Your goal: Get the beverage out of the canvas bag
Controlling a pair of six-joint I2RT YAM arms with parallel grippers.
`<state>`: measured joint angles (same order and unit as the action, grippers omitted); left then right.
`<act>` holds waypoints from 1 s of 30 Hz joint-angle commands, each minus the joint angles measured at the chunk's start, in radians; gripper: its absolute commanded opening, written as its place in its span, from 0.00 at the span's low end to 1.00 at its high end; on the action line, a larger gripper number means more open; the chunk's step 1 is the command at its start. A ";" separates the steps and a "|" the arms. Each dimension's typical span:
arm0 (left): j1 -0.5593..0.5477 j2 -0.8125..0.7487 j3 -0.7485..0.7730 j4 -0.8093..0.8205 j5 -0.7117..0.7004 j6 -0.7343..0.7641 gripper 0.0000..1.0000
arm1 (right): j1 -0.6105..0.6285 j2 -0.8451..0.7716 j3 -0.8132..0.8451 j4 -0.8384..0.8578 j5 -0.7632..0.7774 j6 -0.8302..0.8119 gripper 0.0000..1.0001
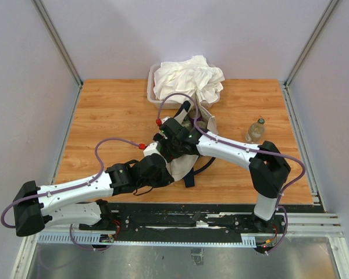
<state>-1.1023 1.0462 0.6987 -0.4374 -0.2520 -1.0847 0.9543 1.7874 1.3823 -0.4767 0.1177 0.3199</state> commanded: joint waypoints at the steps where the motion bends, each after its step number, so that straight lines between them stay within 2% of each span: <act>1: -0.009 0.005 -0.011 0.015 0.013 0.001 0.01 | 0.050 -0.114 0.106 -0.126 0.092 -0.094 0.01; 7: -0.009 0.006 -0.011 0.013 0.012 0.000 0.00 | 0.068 -0.199 0.224 -0.167 0.172 -0.152 0.01; 14: -0.009 0.003 -0.013 0.012 0.011 -0.001 0.00 | 0.069 -0.332 0.282 -0.167 0.318 -0.218 0.01; 20: -0.009 0.005 -0.016 0.016 0.013 -0.003 0.00 | 0.044 -0.458 0.298 -0.161 0.515 -0.265 0.01; 24: -0.009 0.003 -0.015 0.014 0.013 -0.002 0.01 | -0.035 -0.551 0.249 -0.146 0.586 -0.263 0.01; 30: -0.009 -0.005 -0.020 0.014 0.010 -0.004 0.00 | -0.269 -0.661 0.122 -0.173 0.476 -0.199 0.01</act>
<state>-1.1088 1.0424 0.6991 -0.4164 -0.2527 -1.0817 0.8143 1.1881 1.5673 -0.6716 0.5991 0.0860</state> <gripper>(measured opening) 0.041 0.680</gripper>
